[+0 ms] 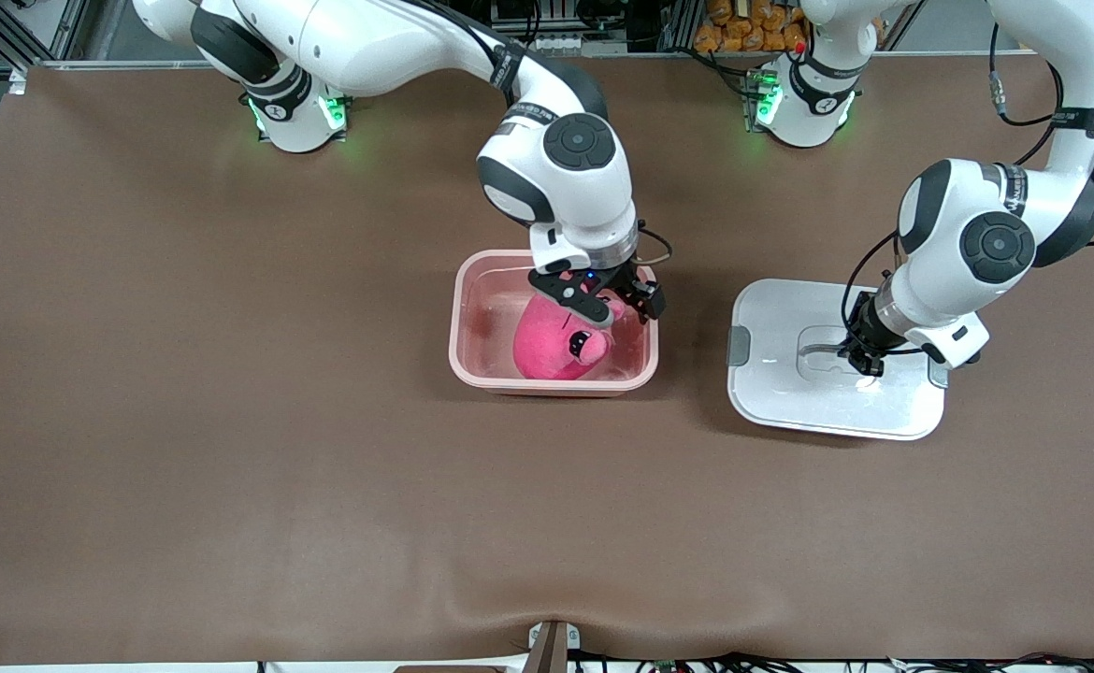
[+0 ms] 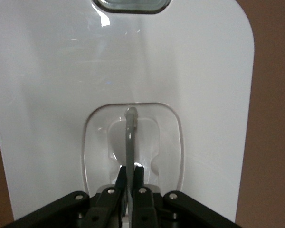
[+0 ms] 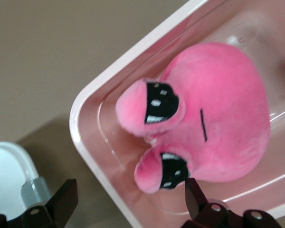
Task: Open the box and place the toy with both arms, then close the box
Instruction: 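Lower the toy into the box and open the right gripper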
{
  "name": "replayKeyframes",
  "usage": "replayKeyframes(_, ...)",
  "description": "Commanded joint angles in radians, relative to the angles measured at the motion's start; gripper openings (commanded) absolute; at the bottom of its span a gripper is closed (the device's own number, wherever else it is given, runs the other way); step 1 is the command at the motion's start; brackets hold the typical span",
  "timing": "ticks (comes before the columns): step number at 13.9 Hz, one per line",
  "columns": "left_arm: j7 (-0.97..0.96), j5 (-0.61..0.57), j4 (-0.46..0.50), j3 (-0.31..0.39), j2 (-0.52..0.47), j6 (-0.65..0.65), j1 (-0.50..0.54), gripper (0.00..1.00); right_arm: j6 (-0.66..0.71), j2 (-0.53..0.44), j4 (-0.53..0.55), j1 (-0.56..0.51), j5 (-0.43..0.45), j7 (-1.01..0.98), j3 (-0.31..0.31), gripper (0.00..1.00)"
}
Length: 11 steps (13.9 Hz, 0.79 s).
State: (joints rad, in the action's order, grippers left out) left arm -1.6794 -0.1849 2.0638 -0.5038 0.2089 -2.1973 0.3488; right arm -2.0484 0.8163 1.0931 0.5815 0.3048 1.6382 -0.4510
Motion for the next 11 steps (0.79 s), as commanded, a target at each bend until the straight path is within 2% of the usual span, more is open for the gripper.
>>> replayKeyframes(1, 0.024, 0.027, -0.019, -0.018, -0.032, 0.05, 0.01, 0.0, 0.054, -0.026, -0.007, -0.058, -0.009, -0.005, -0.055, 1.0)
replayKeyframes(4, 0.023, 0.027, -0.059, -0.039, -0.034, 0.102, 0.01, 0.0, 0.085, -0.057, -0.007, -0.081, -0.006, -0.006, -0.061, 1.0)
replayKeyframes(6, 0.023, 0.027, -0.12, -0.062, -0.034, 0.171, 0.01, 0.0, 0.125, -0.087, -0.007, -0.112, -0.007, -0.02, -0.066, 1.0)
replayKeyframes(11, 0.01, 0.048, -0.254, -0.145, -0.034, 0.309, 0.009, 0.0, 0.227, -0.167, -0.004, -0.307, -0.007, -0.074, -0.204, 1.0)
